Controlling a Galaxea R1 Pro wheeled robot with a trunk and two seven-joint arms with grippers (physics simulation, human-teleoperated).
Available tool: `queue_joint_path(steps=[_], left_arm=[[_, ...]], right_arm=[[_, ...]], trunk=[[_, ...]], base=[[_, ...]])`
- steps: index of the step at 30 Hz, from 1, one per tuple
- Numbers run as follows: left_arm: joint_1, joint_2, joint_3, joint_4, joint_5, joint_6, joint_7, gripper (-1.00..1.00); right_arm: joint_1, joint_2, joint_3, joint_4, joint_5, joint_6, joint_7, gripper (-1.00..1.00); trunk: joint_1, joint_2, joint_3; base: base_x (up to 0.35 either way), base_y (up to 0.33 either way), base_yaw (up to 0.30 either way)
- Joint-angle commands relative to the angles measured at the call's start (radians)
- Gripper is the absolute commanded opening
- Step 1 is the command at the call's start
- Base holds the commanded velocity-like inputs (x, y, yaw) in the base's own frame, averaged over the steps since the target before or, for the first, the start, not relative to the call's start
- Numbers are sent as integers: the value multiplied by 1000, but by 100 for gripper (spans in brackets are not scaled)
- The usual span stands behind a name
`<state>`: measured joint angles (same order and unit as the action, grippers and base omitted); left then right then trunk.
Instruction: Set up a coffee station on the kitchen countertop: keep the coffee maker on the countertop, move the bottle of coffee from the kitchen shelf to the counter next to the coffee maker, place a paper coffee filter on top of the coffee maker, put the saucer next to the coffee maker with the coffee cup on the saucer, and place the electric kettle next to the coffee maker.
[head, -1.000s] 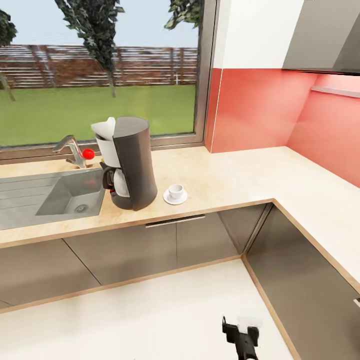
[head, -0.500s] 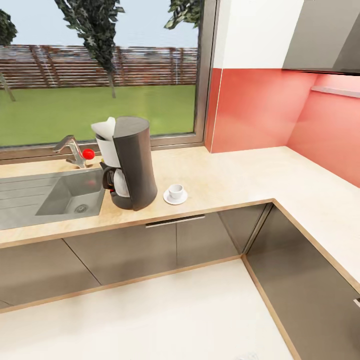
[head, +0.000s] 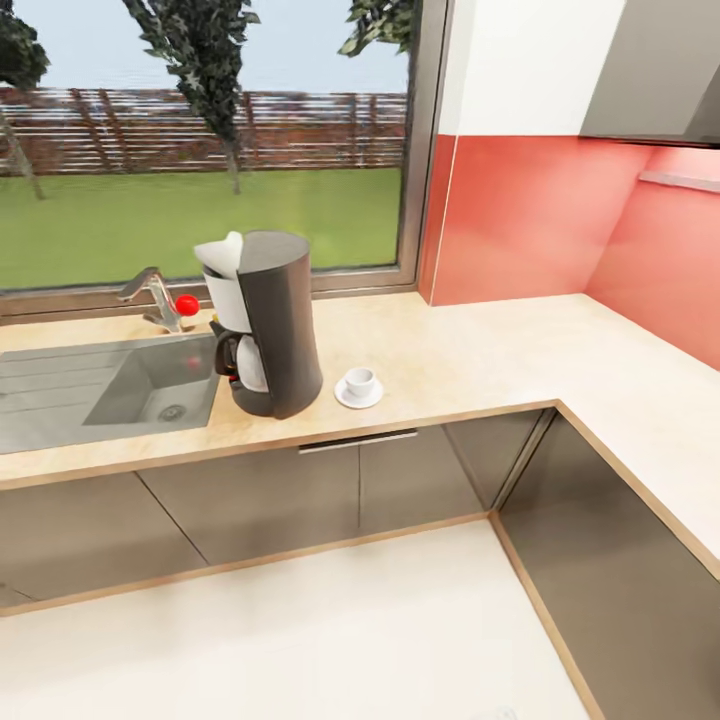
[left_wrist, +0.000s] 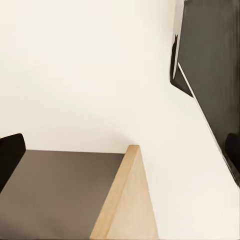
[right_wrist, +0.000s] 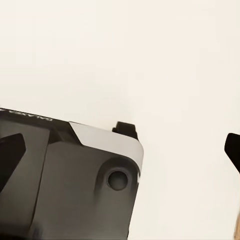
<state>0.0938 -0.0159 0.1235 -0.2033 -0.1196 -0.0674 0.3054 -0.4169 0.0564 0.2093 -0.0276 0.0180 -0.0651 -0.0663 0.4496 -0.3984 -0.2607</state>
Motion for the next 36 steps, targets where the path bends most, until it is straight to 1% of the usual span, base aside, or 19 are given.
queue_joint_path(steps=[1, 3, 5, 6, 7, 8, 10, 12, 13, 15, 18, 23, 28, 36], left_arm=[[0, -3, 9, -7, -9, -7, 1, 100], [0, -5, 10, -20, -1, -22, 1, 100], [0, -3, 10, -26, 22, -34, 0, 100], [0, -1, 9, -28, 41, -38, 0, 100], [0, 0, 8, -30, 80, -43, 0, 100], [0, 1, 7, -32, 106, -45, -1, 100], [0, -1, 5, -37, 139, -46, -1, 100], [0, -3, 4, -39, 153, -48, -2, 100], [0, -4, 0, -39, 156, -52, -2, 100], [0, -5, -3, -38, 158, -65, -2, 100], [0, -4, -4, -38, 159, -77, -2, 100], [0, -4, -3, -39, 163, -82, -2, 100], [0, 0, -2, -39, 165, -83, -2, 100], [-1, -6, -1, -41, 167, -83, -2, 100]], right_arm=[[-1, 0, 5, 1, 2, -3, -4, 100], [0, 0, 5, 2, 2, -2, -4, 100], [0, 0, 5, 2, 2, -2, -4, 100], [0, 0, 4, 2, 2, -3, -4, 100], [0, -1, 4, 1, 2, -3, -4, 100], [0, -3, 4, 1, 2, -4, -4, 100], [0, -19, 5, 1, 2, -5, -4, 100], [0, -43, 5, 1, 2, -6, -3, 100], [0, -62, 5, 2, 2, -6, -2, 100], [0, -85, 5, 2, 3, -6, 1, 100], [0, -99, 5, 2, 3, -6, 21, 100], [0, -104, 5, 2, 3, -5, 35, 100], [2, -100, 7, 2, 3, -5, 36, 100], [9, -95, 7, 2, 3, -5, 36, 100]], trunk=[[1, -2, -2], [1, -2, -4], [1, -2, -6], [1, -2, -7], [1, -2, -7], [1, -2, -8], [1, -2, -9], [1, -2, -11], [1, -2, -11], [1, -2, -12], [1, -2, -14], [1, -2, -17], [1, -2, -18], [1, -2, -14]], base=[[0, 0, 225], [0, 0, 231], [0, 0, 237], [0, 0, 244], [0, 0, 253], [0, 0, 258], [0, 0, 263], [0, 0, 266], [0, 0, 267], [0, 0, 268], [22, 0, 268], [7, 0, 269], [1, 0, 277], [1, 1, 267]])
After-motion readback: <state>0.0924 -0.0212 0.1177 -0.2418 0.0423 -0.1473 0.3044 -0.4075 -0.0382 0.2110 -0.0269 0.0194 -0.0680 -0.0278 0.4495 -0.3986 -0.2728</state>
